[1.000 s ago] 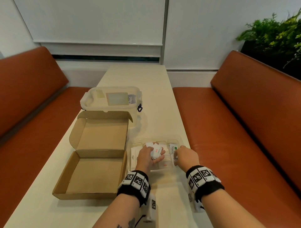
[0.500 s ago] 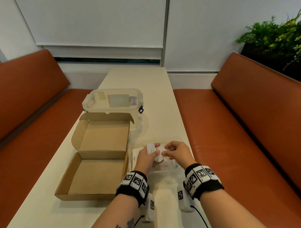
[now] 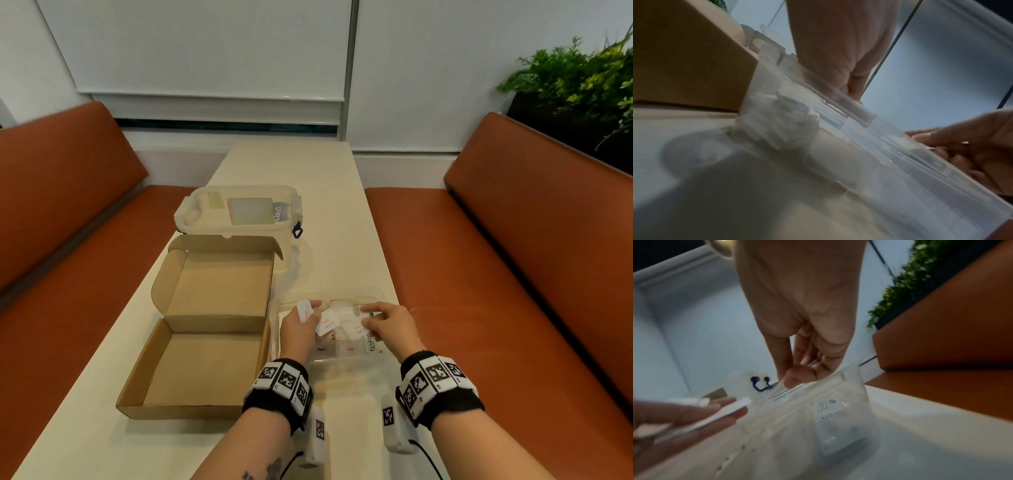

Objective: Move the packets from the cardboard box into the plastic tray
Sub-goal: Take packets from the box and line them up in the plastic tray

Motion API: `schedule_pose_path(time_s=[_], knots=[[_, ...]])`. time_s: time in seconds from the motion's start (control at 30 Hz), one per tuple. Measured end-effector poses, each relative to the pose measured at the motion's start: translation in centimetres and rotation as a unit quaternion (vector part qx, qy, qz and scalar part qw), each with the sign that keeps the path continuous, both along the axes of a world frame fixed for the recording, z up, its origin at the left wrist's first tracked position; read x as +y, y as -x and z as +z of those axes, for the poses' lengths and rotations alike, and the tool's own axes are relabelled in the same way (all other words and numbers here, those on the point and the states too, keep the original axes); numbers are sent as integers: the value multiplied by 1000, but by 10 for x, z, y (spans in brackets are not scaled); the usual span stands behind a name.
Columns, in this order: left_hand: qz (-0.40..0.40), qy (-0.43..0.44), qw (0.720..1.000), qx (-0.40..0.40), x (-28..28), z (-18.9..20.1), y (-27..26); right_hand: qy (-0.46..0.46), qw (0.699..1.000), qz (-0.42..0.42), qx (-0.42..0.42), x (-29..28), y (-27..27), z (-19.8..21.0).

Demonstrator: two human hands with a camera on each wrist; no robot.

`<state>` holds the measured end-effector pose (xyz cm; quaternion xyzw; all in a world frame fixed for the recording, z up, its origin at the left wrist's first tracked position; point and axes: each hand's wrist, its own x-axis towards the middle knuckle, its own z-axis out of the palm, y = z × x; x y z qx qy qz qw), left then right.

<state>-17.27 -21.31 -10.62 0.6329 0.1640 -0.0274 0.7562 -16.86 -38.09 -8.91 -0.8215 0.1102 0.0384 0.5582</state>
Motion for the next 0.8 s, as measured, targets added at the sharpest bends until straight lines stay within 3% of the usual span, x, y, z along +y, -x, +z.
schedule_pose_path(time_s=[0.3, 0.5, 0.6, 0.8], knots=[[14, -3, 1000, -7, 0, 0, 2, 179, 974, 142, 9, 11, 2, -2], [20, 14, 1000, -6, 0, -1, 2, 156, 983, 98, -7, 4, -3, 1], [17, 15, 1000, -9, -1, -1, 2, 220, 962, 159, 18, 8, -1, 1], [7, -18, 1000, -10, 0, -4, 0, 307, 931, 198, 7, 16, -6, 0]])
